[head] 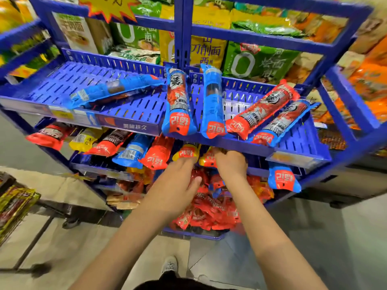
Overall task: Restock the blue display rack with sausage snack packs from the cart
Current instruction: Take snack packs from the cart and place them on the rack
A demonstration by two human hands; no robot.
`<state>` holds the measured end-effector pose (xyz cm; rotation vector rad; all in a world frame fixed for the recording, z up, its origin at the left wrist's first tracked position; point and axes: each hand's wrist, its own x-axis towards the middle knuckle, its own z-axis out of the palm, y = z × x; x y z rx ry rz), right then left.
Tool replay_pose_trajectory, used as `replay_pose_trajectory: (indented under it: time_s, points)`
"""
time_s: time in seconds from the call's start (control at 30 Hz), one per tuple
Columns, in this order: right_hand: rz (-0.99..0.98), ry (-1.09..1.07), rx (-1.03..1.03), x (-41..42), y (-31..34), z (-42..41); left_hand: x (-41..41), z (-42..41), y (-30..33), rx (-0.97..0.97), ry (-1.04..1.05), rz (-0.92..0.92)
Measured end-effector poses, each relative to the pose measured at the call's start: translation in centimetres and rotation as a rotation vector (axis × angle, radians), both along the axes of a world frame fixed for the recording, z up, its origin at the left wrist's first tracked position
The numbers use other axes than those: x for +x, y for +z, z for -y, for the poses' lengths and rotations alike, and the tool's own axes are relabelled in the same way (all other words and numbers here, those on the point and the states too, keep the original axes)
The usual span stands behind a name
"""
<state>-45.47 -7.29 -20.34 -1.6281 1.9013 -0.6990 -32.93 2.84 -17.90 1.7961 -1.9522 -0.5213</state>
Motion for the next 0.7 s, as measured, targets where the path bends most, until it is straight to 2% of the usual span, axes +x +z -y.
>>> replay_pose_trajectory:
  time_s: [0.1, 0.2, 0.33, 0.4, 0.47, 0.7]
  points:
    - [-0.002, -0.018, 0.028, -1.3, 0.0, -0.4, -0.9, 2.0, 0.0, -0.102, 0.015, 0.055]
    - [-0.039, -0.009, 0.034, -2.5, 0.1, -1.3, -1.3, 4.5, -1.2, -0.128, 0.041, 0.228]
    - [-0.058, 0.055, -0.028, -4.0, 0.0, -3.1, -1.6, 8.0, -2.3, 0.119, 0.167, 0.4]
    - [0.011, 0.071, -0.056, -4.6, 0.0, -3.9, -1.8, 9.0, -2.4, 0.156, 0.239, 0.365]
    - [0.117, 0.072, -0.043, -5.2, 0.1, -4.5, -2.3, 9.4, -2.1, 0.111, 0.287, 0.327]
    - [0.402, 0.102, 0.099, -7.6, 0.4, -5.4, -4.6, 6.7, -0.3, 0.232, 0.454, 0.115]
